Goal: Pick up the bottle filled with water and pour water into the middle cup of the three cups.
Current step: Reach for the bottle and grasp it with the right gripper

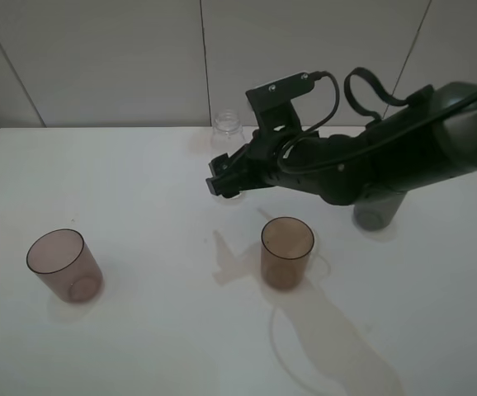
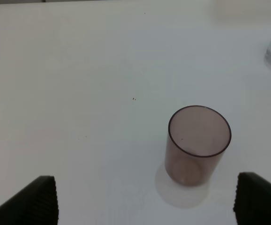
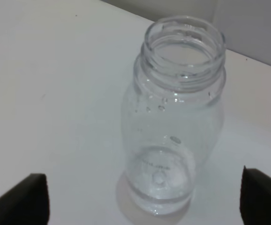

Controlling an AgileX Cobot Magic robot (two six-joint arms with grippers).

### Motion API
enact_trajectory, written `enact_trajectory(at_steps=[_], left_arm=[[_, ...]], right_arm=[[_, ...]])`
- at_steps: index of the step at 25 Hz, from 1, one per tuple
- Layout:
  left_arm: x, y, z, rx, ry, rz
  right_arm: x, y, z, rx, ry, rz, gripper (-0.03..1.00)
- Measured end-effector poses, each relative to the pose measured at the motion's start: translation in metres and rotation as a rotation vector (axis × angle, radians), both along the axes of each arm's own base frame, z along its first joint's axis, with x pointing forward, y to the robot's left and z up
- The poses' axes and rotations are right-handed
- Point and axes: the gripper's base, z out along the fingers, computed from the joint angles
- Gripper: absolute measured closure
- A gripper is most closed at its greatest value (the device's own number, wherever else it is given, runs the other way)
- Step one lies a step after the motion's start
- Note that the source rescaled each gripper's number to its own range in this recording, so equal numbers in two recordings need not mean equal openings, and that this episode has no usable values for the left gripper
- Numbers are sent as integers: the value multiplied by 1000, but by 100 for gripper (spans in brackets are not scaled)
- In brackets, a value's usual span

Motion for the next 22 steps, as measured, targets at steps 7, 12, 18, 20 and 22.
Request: enact_trajectory(at_steps=[7, 12, 18, 20, 22], left_arm=[[0, 0, 0, 0, 0, 0], [0, 0, 0, 0, 0, 0], [0, 0, 0, 0, 0, 0], [0, 0, 0, 0, 0, 0], [0, 0, 0, 0, 0, 0]], right_arm=[[7, 2, -14, 2, -38, -28, 9], [10, 2, -23, 89, -11, -99, 9], [11, 9, -32, 156, -39, -59, 9], [11, 10, -38, 166, -38, -54, 9], [12, 10, -44, 172, -49, -55, 9]])
